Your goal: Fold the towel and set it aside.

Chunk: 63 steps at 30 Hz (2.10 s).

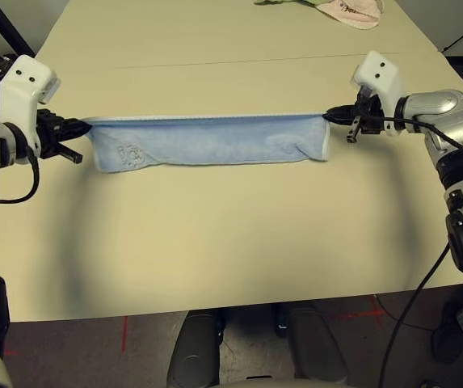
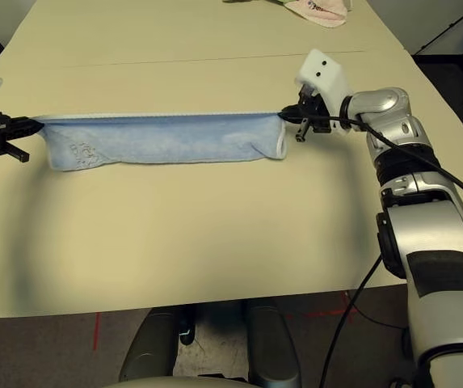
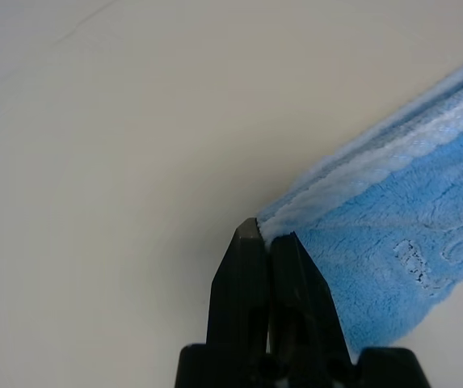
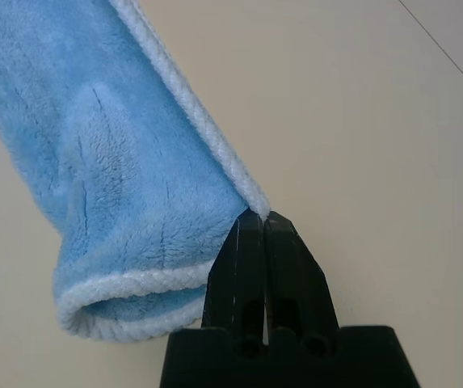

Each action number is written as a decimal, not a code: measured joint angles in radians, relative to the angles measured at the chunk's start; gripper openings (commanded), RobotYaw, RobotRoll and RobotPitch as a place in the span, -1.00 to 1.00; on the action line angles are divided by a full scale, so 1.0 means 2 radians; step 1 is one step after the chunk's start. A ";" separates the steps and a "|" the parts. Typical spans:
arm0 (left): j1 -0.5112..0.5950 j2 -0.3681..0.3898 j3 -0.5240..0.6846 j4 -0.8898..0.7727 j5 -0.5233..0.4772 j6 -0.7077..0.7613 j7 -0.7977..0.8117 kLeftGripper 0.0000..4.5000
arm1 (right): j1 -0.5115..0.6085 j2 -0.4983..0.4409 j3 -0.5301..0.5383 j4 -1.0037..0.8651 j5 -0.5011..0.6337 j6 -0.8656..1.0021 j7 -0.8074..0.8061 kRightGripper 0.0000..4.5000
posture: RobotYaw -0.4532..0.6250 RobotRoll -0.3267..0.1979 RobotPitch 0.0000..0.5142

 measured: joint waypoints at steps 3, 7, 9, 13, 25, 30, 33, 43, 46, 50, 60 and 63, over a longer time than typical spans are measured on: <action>0.000 0.000 -0.007 -0.002 0.000 0.009 -0.018 -0.99 | 0.000 -0.001 0.000 0.008 -0.005 -0.003 -0.001 -1.00 | -0.09 0.25 -0.07; 0.014 0.016 -0.009 -0.026 -0.007 0.036 -0.064 -0.99 | 0.000 -0.012 -0.001 0.012 -0.004 -0.009 0.016 -1.00 | -0.09 0.25 -0.09; 0.033 0.045 -0.007 -0.061 -0.026 0.061 -0.110 -0.99 | 0.003 -0.028 -0.005 0.011 0.002 -0.017 0.044 -1.00 | -0.09 0.25 -0.09; 0.057 0.088 0.001 -0.102 -0.052 0.089 -0.167 -0.99 | 0.004 -0.045 -0.006 0.007 0.014 -0.020 0.086 -1.00 | -0.09 0.25 -0.10; 0.041 0.131 -0.001 -0.098 -0.056 0.094 -0.224 -0.99 | 0.013 -0.067 -0.013 -0.020 0.052 0.030 0.209 -1.00 | -0.09 0.25 -0.10; 0.028 0.112 -0.017 -0.089 -0.035 0.086 -0.201 -0.99 | 0.017 -0.060 -0.011 -0.023 0.040 0.039 0.173 -1.00 | -0.09 0.25 -0.10; 0.011 0.093 -0.025 -0.078 -0.020 0.077 -0.175 -0.99 | 0.016 -0.053 -0.006 -0.021 0.031 0.035 0.143 -1.00 | -0.08 0.25 -0.08; -0.039 0.044 -0.060 -0.005 0.031 0.029 -0.140 -0.99 | -0.006 -0.030 -0.003 0.013 0.004 0.010 0.070 -1.00 | -0.10 0.25 -0.05; -0.049 0.039 -0.067 0.012 0.040 0.018 -0.140 -0.99 | -0.008 -0.021 -0.001 0.020 -0.007 0.004 0.050 -1.00 | -0.10 0.25 -0.05; -0.059 0.030 -0.070 0.036 0.055 0.003 -0.131 -0.99 | -0.013 -0.001 0.000 0.033 -0.017 0.001 0.018 -1.00 | -0.10 0.25 -0.05; -0.070 0.011 -0.069 0.069 0.077 -0.018 -0.100 -0.69 | -0.013 0.014 0.002 0.036 -0.035 -0.004 -0.012 -0.66 | -0.09 0.25 -0.06; -0.070 0.011 -0.063 0.080 0.085 -0.018 -0.081 -0.18 | -0.011 0.003 0.001 0.036 -0.038 0.001 -0.012 -0.18 | -0.09 0.25 -0.07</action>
